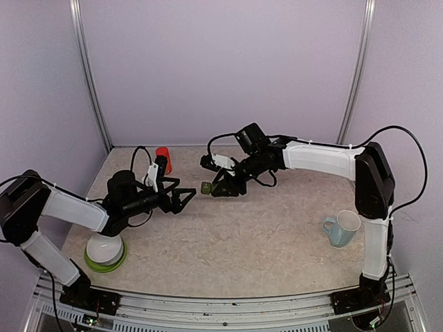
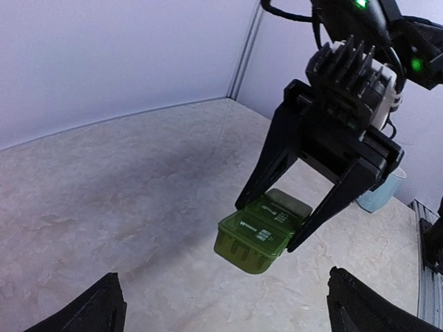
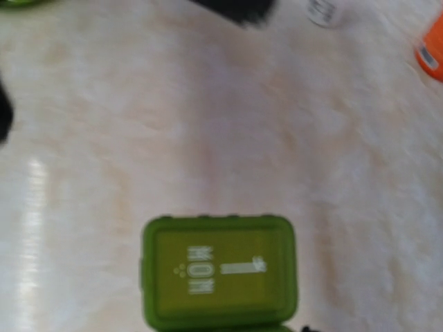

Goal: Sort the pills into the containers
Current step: Pick up the pill container from the center of the board, then pass from the right arm to the left

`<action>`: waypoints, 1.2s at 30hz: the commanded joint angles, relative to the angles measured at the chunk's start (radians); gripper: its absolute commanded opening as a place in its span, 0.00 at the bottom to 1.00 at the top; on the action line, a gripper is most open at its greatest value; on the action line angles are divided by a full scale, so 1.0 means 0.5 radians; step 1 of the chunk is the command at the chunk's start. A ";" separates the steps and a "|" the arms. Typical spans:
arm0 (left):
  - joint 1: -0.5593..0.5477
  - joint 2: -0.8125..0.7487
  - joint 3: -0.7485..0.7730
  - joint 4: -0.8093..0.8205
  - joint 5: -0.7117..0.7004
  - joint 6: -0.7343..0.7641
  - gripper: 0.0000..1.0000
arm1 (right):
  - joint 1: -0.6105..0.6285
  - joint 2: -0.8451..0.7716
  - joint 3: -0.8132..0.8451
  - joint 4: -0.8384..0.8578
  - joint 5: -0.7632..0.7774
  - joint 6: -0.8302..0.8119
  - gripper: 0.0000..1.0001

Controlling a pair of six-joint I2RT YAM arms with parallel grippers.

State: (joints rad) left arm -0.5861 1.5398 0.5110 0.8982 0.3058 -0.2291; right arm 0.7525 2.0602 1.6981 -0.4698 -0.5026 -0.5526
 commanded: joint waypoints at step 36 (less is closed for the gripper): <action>-0.187 0.004 0.164 -0.229 0.702 0.457 0.86 | 0.245 -0.338 -0.071 -0.437 -0.169 0.000 0.33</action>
State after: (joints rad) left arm -0.6743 1.5230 0.5648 0.7803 0.6109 0.0071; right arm 0.8562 1.9213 1.6684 -0.6876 -0.5945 -0.5533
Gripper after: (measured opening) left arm 0.860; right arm 0.407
